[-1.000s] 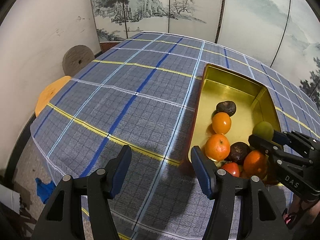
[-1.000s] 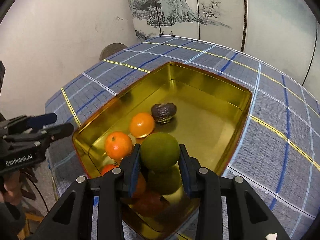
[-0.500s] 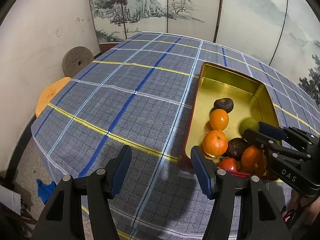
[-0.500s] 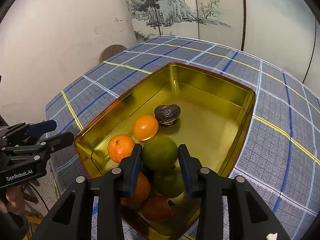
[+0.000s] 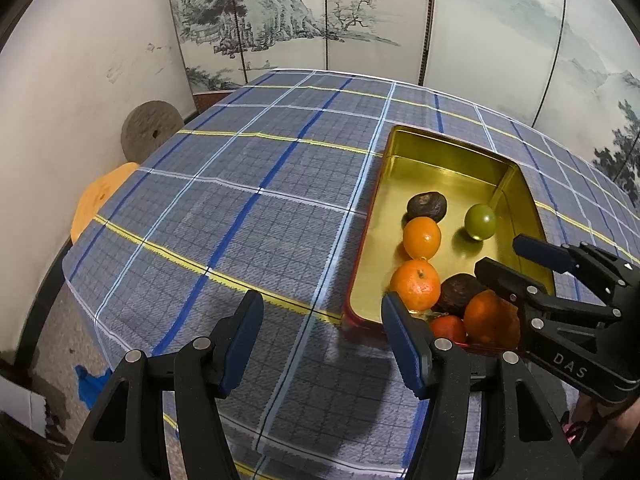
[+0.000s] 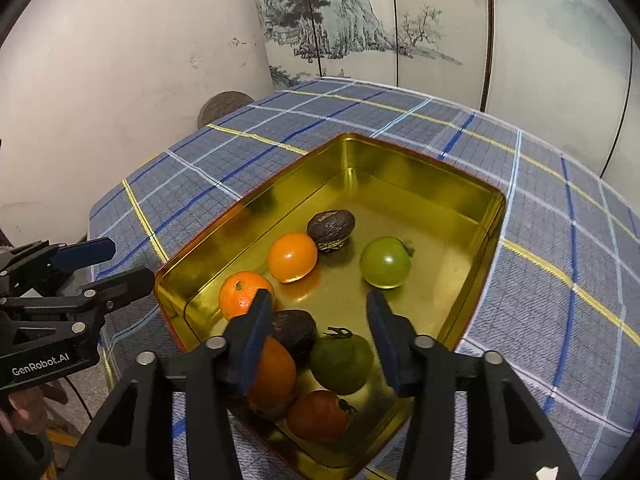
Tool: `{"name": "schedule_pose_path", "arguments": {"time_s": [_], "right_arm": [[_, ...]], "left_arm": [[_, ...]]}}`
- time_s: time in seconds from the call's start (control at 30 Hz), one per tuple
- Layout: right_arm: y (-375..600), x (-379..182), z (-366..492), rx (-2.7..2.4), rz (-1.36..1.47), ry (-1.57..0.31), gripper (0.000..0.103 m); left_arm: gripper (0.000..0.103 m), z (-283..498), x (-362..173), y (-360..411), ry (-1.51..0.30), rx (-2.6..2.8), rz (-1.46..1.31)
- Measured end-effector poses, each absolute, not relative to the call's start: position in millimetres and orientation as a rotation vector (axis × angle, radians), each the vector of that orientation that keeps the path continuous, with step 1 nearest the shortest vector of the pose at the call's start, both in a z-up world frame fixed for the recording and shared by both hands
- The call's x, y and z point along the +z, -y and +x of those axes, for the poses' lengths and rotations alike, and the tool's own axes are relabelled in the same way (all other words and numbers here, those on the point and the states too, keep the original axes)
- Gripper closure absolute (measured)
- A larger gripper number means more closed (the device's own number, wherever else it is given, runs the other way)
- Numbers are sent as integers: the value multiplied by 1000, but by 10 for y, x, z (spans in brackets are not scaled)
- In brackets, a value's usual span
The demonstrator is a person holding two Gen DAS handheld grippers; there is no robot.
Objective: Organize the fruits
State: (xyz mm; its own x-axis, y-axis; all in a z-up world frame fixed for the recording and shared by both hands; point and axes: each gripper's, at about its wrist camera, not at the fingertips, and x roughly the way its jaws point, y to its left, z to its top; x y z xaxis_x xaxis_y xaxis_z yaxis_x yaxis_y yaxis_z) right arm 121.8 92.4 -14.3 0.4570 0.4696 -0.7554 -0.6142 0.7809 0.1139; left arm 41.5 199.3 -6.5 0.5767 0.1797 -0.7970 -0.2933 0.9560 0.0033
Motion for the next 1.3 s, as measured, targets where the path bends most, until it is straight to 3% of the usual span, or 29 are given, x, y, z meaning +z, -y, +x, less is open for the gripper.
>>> {"name": "schedule_pose_path", "arguments": {"time_s": [0.1,0.3,0.53,1.3], "right_arm": [[-898,-98,1188,670,-178,-861,48],[-812,-3,1106,627,-183,-841,16],[-680,33,967,566,-195,-852,3],[-560,-52,733,485,-208,-916,1]], "left_arm": [[41,415,-51,-1964,-915,280,-128],[41,420,-44,-1931,-916,284,-123],[41,392,-25,-1843,-913,268,-119],[41,224,47,-1631,-889,267,-75]]}}
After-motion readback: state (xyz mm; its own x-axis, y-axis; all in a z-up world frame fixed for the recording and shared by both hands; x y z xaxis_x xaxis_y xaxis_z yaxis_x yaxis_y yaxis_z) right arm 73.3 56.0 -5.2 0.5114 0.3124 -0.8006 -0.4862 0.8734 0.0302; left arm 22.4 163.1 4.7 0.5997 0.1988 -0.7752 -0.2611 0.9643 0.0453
